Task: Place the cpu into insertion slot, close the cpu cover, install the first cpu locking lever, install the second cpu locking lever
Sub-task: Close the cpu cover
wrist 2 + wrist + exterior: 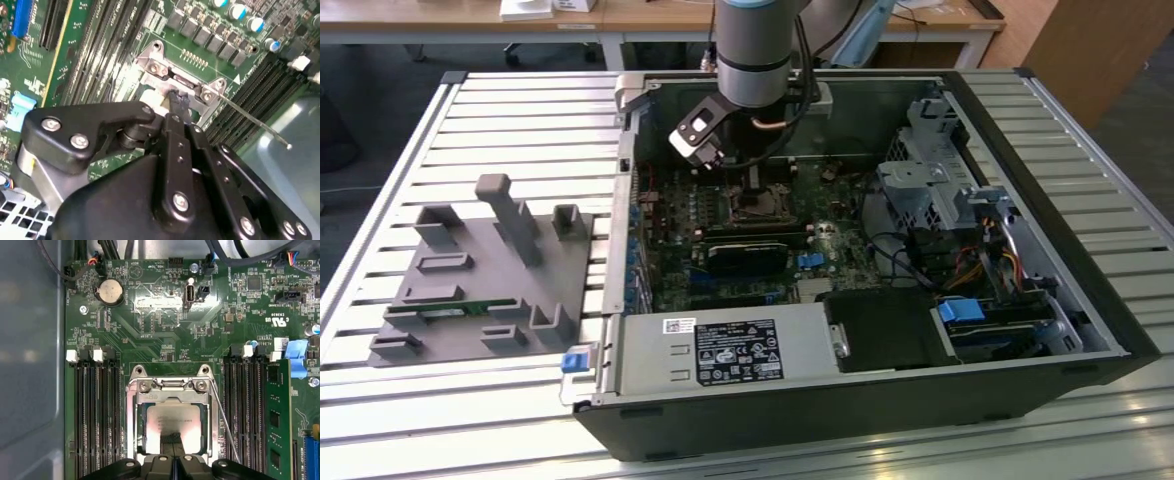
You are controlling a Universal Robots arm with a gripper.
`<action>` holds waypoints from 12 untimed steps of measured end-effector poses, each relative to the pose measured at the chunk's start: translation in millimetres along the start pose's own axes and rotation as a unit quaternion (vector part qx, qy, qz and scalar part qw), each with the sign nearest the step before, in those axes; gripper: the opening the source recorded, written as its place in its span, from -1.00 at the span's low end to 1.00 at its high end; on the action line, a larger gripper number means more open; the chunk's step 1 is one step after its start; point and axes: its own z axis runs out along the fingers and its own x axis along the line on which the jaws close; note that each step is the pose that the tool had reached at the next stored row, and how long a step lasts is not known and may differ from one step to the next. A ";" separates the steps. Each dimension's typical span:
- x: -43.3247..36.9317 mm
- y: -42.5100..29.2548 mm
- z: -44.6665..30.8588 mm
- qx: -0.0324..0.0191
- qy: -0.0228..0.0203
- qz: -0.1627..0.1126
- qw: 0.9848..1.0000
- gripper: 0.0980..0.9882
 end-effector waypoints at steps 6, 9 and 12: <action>0.2 0.3 -9.3 0.000 0.000 0.000 1.000 -0.98; 0.3 2.2 -9.6 0.000 0.000 0.000 1.000 -0.98; 0.4 5.7 -9.5 0.000 0.000 0.000 1.000 -0.98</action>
